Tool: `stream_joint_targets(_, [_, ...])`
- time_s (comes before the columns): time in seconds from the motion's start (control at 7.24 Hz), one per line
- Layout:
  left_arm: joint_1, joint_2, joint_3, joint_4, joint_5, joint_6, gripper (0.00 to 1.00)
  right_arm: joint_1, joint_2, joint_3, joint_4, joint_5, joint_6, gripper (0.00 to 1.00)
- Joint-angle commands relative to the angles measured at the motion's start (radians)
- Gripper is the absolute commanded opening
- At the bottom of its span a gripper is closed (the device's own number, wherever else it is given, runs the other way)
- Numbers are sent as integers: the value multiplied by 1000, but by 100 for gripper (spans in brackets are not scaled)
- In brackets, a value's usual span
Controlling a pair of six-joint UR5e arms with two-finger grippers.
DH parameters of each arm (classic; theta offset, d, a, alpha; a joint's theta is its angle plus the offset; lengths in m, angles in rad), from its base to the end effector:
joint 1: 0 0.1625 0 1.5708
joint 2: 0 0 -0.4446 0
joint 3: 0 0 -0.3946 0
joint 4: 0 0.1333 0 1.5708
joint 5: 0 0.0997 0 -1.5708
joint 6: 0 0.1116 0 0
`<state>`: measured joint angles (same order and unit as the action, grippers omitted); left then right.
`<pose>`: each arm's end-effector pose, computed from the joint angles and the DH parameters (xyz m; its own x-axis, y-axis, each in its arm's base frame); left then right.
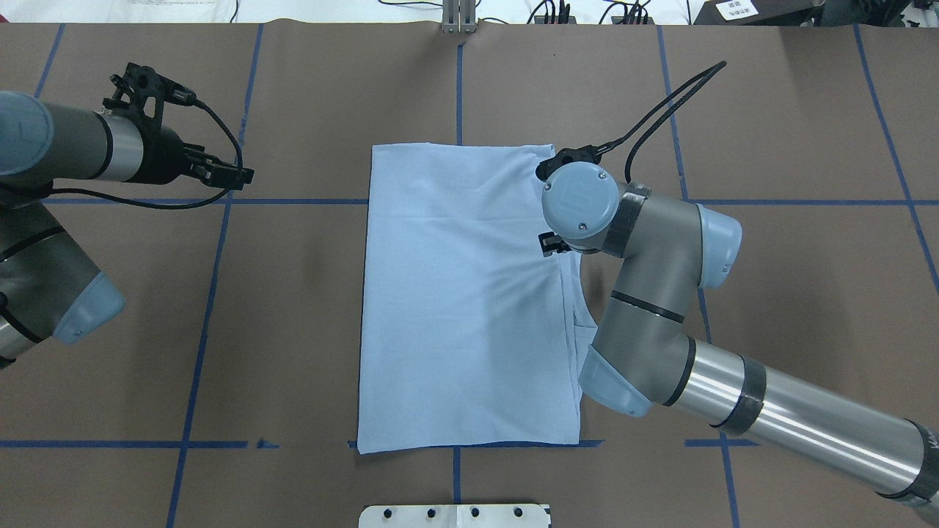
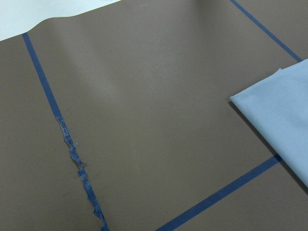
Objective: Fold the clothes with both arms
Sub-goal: 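Lift the right gripper off the shirt while the left arm moves inward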
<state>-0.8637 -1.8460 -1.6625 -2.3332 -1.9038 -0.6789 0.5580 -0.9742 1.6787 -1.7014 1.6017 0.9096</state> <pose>0.3338 -0.5397 0.4037 0.5841 0.4487 -0.6764 0.1146 0.7794 0.6159 -0.5206 -0.4780 0.3143 0.8785 -0.1752 0.4444 0.0310 0.9493 0.3129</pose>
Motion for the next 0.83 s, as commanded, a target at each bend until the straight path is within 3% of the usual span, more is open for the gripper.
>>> stream_joint_targets(0.0, [14, 4, -64, 5, 0, -121, 100, 23, -29, 175, 8, 92, 125, 100])
stream_joint_targets(0.14, [53, 13, -112, 8, 9, -216, 100, 23, -79, 250, 79, 93, 231, 100])
stream_joint_targets(0.41, [173, 71, -242, 12, 43, -446, 100, -15, -341, 306, 552, 90, 505, 100])
stream_joint_targets(0.55, [263, 102, -303, 12, 93, -610, 100, -39, -413, 314, 647, 63, 623, 100])
stream_joint_targets(0.69, [341, 103, -328, 14, 156, -746, 97, -90, -454, 357, 648, -1, 714, 99])
